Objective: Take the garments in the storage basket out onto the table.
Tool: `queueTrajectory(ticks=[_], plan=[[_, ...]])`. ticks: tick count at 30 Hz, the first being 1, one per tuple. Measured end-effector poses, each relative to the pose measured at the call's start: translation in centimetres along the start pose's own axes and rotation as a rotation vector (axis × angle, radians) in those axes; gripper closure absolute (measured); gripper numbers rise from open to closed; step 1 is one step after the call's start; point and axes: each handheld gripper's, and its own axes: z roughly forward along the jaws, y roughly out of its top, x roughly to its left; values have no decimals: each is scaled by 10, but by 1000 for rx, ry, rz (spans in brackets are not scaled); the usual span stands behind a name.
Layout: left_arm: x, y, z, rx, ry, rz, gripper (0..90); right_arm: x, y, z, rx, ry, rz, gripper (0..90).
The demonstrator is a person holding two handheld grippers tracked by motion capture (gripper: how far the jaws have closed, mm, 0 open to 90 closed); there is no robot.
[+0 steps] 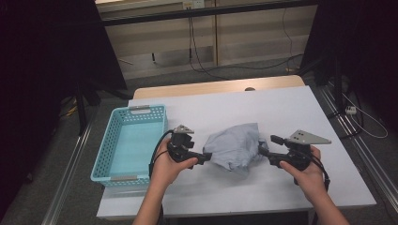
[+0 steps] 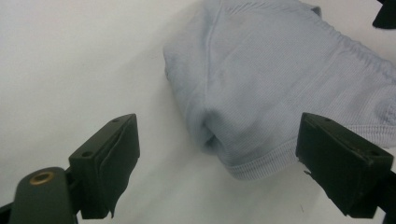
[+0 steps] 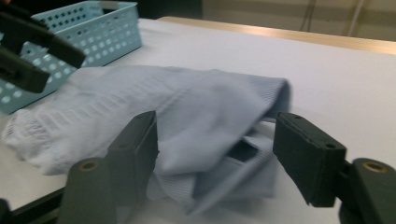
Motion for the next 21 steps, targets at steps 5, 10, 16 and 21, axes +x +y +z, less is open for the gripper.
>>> queueTrajectory(ticks=[5, 10, 16, 21], plan=[[1, -2, -4, 0, 3, 3, 139, 12, 4, 13, -8, 58, 43, 293], [1, -6, -4, 6, 6, -6, 138, 20, 3, 29, 33, 64, 28, 299], [0, -7, -3, 14, 1, -3, 135, 21, -4, 40, 99, 120, 50, 563], [-1, -8, -4, 10, 7, -14, 135, 24, -3, 39, 91, 126, -25, 837]])
